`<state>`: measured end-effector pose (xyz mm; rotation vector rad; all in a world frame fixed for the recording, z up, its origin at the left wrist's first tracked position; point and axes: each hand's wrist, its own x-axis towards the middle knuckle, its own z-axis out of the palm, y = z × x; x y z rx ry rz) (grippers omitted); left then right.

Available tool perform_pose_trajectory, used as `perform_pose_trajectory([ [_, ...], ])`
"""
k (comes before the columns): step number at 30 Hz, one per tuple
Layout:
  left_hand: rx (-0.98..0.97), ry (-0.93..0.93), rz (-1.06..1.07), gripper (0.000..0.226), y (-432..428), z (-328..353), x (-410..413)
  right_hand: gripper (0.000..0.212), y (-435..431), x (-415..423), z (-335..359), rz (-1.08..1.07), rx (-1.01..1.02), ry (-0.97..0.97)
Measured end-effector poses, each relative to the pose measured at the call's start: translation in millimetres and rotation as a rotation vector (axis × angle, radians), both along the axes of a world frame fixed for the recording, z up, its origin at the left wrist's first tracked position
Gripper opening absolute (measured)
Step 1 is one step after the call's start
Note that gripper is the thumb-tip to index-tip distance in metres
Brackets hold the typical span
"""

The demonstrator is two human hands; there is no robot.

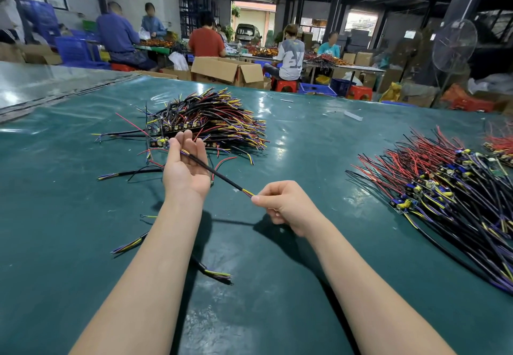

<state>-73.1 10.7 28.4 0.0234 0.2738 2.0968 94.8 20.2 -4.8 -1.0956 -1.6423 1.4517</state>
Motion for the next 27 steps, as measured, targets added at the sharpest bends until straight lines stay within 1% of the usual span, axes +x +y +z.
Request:
perform_pose_trajectory([
  [2,-0.006,-0.009,0.011,0.028,0,0,-1,0.028,-2,1,3,0.062,0.039,-0.024],
  [5,0.004,-0.071,-0.005,0.028,-1,0,-3,0.03,-7,1,9,0.247,0.031,-0.022],
  [7,0.009,-0.114,-0.045,0.028,-1,-2,-3,0.03,-10,1,11,0.361,-0.034,0.0],
  [9,0.002,-0.099,-0.11,0.028,-1,-3,-2,0.03,-13,1,11,0.439,-0.123,0.021],
  [10,-0.011,-0.078,-0.139,0.027,0,-4,-1,0.029,-15,0,11,0.463,-0.144,-0.003],
  [12,-0.051,-0.035,-0.155,0.027,1,-5,-1,0.025,-19,-3,11,0.469,-0.12,-0.101],
  [14,-0.094,-0.017,-0.139,0.027,1,-6,-2,0.024,-21,-10,10,0.407,-0.043,-0.158],
  [16,-0.127,-0.003,-0.122,0.027,2,-8,-2,0.03,-22,-16,8,0.324,0.058,-0.197],
  [18,-0.164,0.052,-0.093,0.027,2,-8,-1,0.038,-22,-20,6,0.257,0.123,-0.23],
  [20,-0.196,0.094,-0.067,0.028,3,-7,0,0.043,-22,-19,8,0.229,0.142,-0.192],
  [22,-0.2,0.069,-0.065,0.029,4,-7,-2,0.046,-23,-20,11,0.243,0.195,-0.154],
  [24,-0.203,0.03,-0.08,0.03,4,-8,-7,0.048,-26,-23,12,0.28,0.267,-0.157],
  [27,-0.216,0.048,-0.108,0.031,4,-7,-9,0.053,-30,-26,13,0.347,0.221,-0.083],
])
